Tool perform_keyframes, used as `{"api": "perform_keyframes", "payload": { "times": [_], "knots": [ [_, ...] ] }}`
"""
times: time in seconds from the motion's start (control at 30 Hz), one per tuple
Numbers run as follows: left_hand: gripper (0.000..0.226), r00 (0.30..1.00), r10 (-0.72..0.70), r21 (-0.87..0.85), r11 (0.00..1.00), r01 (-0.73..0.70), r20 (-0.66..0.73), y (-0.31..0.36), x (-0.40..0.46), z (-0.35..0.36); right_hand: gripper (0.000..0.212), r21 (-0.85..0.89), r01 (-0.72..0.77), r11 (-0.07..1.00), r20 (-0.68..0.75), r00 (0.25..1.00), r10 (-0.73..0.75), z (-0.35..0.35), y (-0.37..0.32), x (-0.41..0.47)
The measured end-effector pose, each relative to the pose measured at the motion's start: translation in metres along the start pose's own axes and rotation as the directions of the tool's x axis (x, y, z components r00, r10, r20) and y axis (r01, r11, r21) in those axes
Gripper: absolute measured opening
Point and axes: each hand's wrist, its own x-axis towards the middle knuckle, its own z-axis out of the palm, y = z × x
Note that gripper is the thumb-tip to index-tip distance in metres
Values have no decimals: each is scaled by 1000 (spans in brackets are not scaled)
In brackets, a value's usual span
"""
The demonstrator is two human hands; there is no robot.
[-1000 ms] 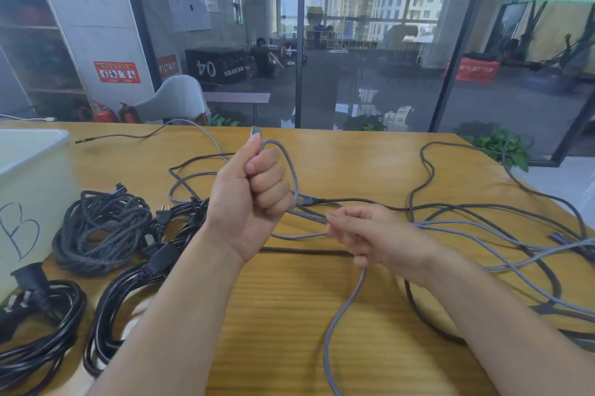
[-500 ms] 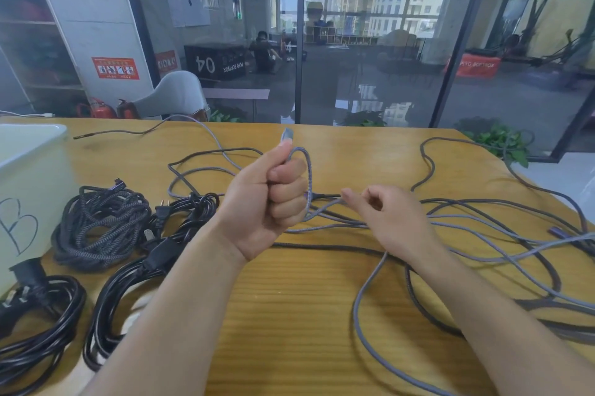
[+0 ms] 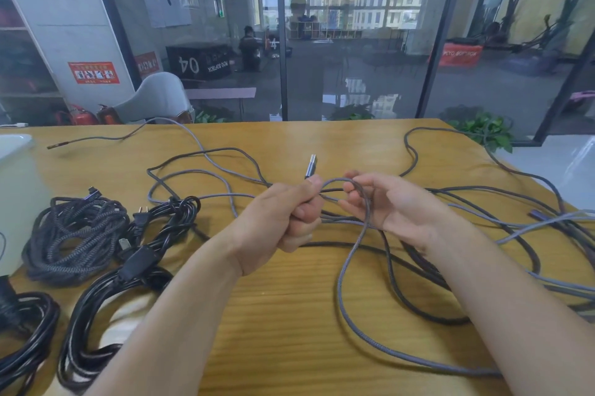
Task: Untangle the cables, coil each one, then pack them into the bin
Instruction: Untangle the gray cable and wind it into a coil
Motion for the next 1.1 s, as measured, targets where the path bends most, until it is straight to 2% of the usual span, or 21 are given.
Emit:
{"api": "perform_keyframes", "payload": {
  "times": [0.07,0.13,0.17,0.27,0.33,0.4,0.47,0.53,0.57,0.63,0.7,0.77,0.83,0.9,1.0,1.1],
  "knots": [
    [50,1000,8,-117,993,-11,-30,2,-1,-2,22,-228,15,974,41,999,-6,-2,0,-2],
    [47,997,33,-268,962,-53,-76,6,-4,-5,29,-484,11,875,17,1000,-4,-3,4,-2],
    [47,993,48,-327,942,-81,-107,8,-5,-7,32,-551,5,834,6,1000,-2,-2,7,-2],
    [47,974,94,-419,891,-175,-207,13,-9,-17,40,-626,5,780,31,999,18,0,9,-3],
    [48,959,116,-431,875,-222,-260,15,-11,-24,39,-637,-4,771,101,991,89,-6,2,-4],
    [49,952,121,-439,866,-240,-282,16,-13,-28,35,-649,-18,761,164,973,163,-14,-5,-7],
    [49,957,121,-446,865,-232,-263,17,-14,-29,34,-651,-32,759,146,975,166,-19,-7,-7],
    [49,968,108,-436,877,-199,-225,16,-14,-28,37,-706,-39,707,36,995,90,-19,-6,-7],
    [49,975,97,-423,889,-176,-202,15,-14,-26,39,-766,-41,641,-31,999,26,-17,-5,-6],
    [48,987,70,-381,917,-122,-148,13,-13,-21,41,-895,-46,444,-123,982,-146,-10,-4,-5],
    [47,995,43,-324,944,-70,-88,10,-10,-14,41,-968,-24,252,-113,931,-348,-3,-3,-6],
    [47,999,28,-248,968,-36,-38,6,-7,-7,38,-984,35,172,-58,858,-510,2,3,-6],
    [50,1000,10,-150,989,-12,-11,2,-3,-3,37,-969,115,218,-43,793,-608,4,8,-4],
    [52,1000,-7,-66,998,7,0,-2,-1,-2,38,-918,180,354,-90,774,-627,4,11,-3],
    [53,1000,-19,57,998,18,11,-6,2,2,38,-745,250,618,-172,824,-540,11,12,-4],
    [54,1000,-28,191,981,29,-7,-11,5,9,31,-587,266,765,-169,883,-437,20,13,-9]
  ]
}}
